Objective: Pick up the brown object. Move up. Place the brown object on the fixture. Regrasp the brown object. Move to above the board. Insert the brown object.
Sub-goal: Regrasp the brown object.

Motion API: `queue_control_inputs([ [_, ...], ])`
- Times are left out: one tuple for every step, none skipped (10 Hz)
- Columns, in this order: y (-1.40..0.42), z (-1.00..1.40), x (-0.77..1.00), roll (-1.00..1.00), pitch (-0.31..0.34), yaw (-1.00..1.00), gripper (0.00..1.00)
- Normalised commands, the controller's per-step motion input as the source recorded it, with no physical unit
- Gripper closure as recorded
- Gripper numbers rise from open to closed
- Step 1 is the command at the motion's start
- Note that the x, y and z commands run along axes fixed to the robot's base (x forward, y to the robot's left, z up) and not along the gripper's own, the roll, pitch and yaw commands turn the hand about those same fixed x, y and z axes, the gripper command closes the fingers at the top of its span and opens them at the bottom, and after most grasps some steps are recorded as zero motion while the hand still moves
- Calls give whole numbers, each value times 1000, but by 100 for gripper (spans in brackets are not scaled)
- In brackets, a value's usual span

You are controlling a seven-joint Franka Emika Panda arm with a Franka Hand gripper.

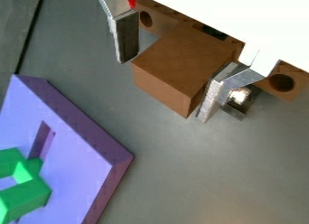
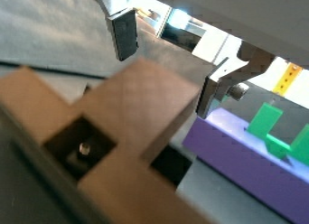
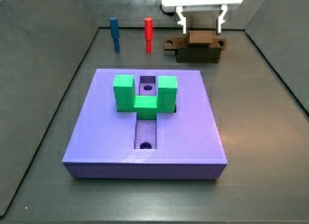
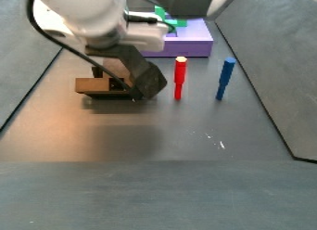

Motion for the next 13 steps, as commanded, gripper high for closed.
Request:
queue_control_inputs([
  [40,354,6,234,29,46,0],
  [83,266,0,346,0,0,0],
  [86,203,0,557,-3,0,0],
  [91,197,0,680,-49,0,0],
  [146,209,-51,869,-94,0,0],
  [129,186,-17,986,-109,0,0],
  [29,89,0,1000,-106,206,0],
  [0,71,0,1000,-120,383,0],
  [0,34,0,1000,-186,380,0],
  [9,0,0,1000,-74,243,0],
  [0,0,-26,1000,-6,86,0],
  [0,0,-131,1000,0,0,0],
  [0,0,-137,1000,0,0,0],
])
